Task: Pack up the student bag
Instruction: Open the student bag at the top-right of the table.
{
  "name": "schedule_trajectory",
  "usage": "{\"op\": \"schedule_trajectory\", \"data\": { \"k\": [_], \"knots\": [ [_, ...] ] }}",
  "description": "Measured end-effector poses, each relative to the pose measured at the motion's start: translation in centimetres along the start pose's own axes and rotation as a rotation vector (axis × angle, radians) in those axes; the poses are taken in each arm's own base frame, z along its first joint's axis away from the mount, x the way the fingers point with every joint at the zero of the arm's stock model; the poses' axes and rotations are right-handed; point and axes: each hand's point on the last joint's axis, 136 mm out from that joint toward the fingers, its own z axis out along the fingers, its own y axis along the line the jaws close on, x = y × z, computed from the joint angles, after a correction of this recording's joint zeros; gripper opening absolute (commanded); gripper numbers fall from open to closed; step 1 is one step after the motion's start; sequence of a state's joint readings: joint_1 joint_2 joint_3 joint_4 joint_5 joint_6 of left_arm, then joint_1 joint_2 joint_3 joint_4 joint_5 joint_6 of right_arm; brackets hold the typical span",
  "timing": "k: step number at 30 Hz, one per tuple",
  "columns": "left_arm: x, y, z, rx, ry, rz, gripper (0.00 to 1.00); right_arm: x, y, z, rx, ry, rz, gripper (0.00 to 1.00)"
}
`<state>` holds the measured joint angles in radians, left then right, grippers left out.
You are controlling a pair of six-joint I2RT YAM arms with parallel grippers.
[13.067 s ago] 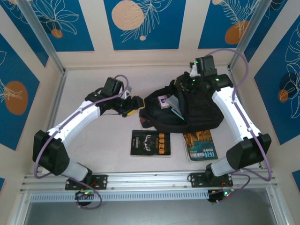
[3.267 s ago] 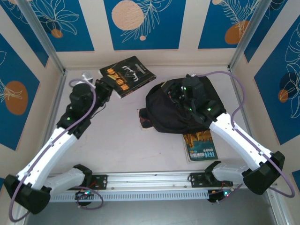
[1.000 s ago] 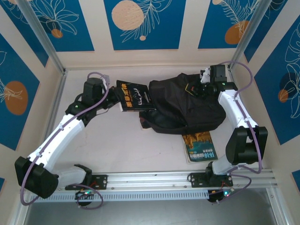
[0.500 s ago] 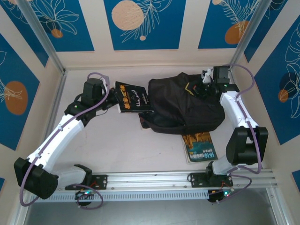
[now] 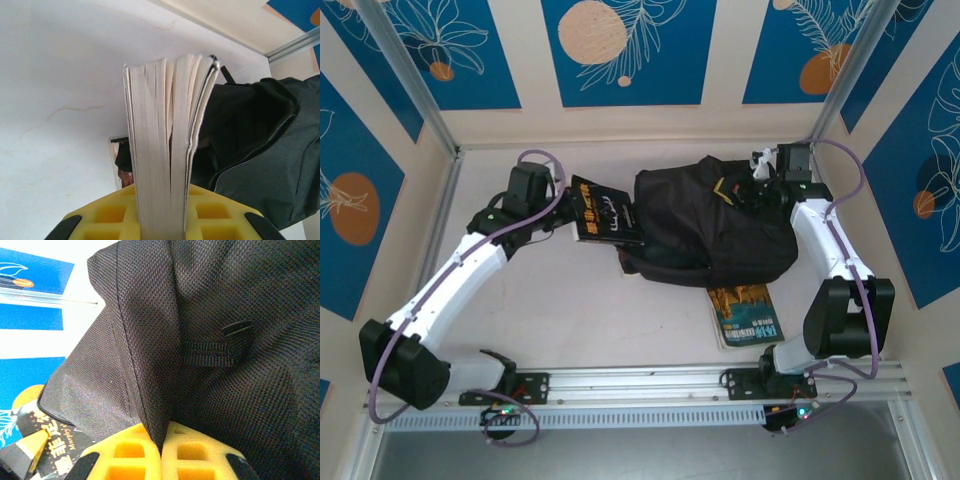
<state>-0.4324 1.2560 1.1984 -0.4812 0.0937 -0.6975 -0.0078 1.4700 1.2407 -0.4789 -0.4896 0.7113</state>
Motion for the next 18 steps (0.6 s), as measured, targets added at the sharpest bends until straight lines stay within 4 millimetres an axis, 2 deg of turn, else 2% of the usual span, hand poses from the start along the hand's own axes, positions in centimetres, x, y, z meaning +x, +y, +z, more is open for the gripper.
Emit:
{"op": "schedule_trajectory", "data": {
  "k": [2, 5, 8, 12, 14, 18],
  "knots": [
    [-0.2, -0.3, -0.1, 0.009, -0.008, -0.001, 0.00, 0.0, 0.0, 0.0, -0.001, 0.000, -0.001, 0.00],
    [0.0, -0.5, 1.1, 0.023, 0.012, -0.025, 0.00, 0.0, 0.0, 0.0, 0.000, 0.000, 0.000, 0.00],
    [0.7, -1.2, 3.8, 0.060, 0.052, -0.055, 0.00, 0.1, -0.1, 0.0, 0.001, 0.002, 0.003, 0.01],
    [1.7, -3.3, 7.3, 0.151, 0.101, -0.084, 0.00, 0.2, -0.3, 0.1, 0.003, 0.005, 0.013, 0.04],
    [1.7, -4.4, 8.0, 0.201, 0.103, -0.094, 0.00, 0.2, -0.3, 0.1, 0.002, 0.006, 0.018, 0.12],
    [0.8, -6.4, 7.7, 0.315, 0.071, -0.098, 0.00, 0.4, 0.2, 0.1, -0.022, 0.017, 0.028, 0.39]
  ]
}}
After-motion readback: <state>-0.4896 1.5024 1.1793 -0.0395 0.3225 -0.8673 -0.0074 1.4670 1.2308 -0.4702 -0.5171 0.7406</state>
